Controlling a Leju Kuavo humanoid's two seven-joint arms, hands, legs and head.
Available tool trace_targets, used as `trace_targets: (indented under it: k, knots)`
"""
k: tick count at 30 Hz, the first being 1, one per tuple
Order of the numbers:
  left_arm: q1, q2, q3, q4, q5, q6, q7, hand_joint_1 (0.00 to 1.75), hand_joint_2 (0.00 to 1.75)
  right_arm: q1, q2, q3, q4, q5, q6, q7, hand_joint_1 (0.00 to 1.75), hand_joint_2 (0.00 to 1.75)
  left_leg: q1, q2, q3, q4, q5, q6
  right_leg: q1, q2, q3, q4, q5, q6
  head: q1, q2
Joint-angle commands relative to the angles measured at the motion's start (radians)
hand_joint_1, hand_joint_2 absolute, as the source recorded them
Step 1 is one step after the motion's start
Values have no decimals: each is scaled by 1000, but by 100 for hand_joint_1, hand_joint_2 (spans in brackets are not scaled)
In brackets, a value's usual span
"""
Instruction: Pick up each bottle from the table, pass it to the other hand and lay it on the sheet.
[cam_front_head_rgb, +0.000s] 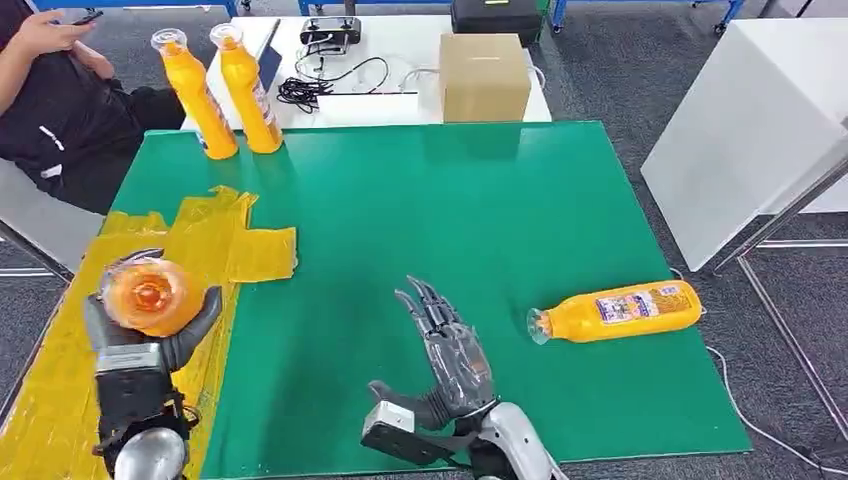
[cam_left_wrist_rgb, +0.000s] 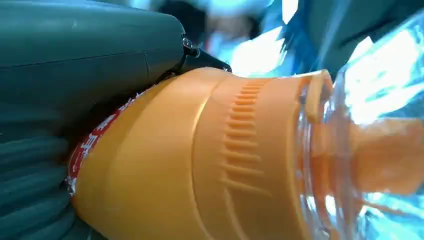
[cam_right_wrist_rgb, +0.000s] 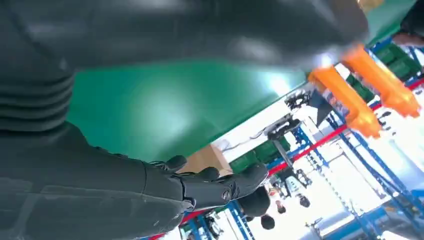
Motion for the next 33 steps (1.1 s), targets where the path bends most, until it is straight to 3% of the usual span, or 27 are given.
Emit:
trace_targets:
  k: [1,6,9,10,14,20,21,22,33]
  knots:
    - [-40,121,65,351,-771,45,285,175,175,78,-146,-204,-208,-82,65,-73,0,0,0,-3,5,-3,0,-1,0,-3,6,-3,-1,0,0,0]
    - [-36,125,57,376,-807,45,309,175,175,90,-151,-218,-228,-77,63,-76,0,0,1,-1,5,-1,-1,-2,1,-1,6,-3,-1,0,0,0]
    - [-59,251,-94,509,-825,-16,460,175,175,116,-162,-265,-265,-83,69,-81,0,0,-1,-2,4,-2,0,-1,-1,-3,4,-2,-1,0,0,0]
    - [-70,255,-131,560,-825,-7,492,175,175,123,-162,-280,-274,-88,78,-86,0,0,0,-3,5,-3,-1,-2,0,-3,7,-3,-1,-1,0,0]
    - [-86,183,-81,696,-817,-28,413,175,175,136,-142,-302,-275,-76,105,-88,0,0,1,-2,6,-3,0,-2,1,-2,7,-4,-1,-1,0,0]
    - [-95,178,-77,717,-812,-62,390,175,175,134,-137,-300,-269,-69,108,-86,0,0,1,-1,3,-1,-1,-1,1,-1,4,-2,0,0,0,0]
    - [-95,178,-77,717,-812,-62,390,166,175,134,-137,-300,-269,-69,108,-86,0,0,2,0,3,-1,-1,-2,2,-1,5,-2,-1,0,0,0]
    - [-94,175,-70,709,-791,-85,378,0,0,134,-136,-303,-269,-67,109,-84,0,0,0,0,4,-2,-1,-1,0,-1,4,-2,-1,0,0,0]
    - [-76,171,-52,658,-700,-95,313,0,0,146,-139,-320,-277,-55,114,-79,0,0,1,0,6,-1,-1,-2,1,0,7,-2,0,0,0,0]
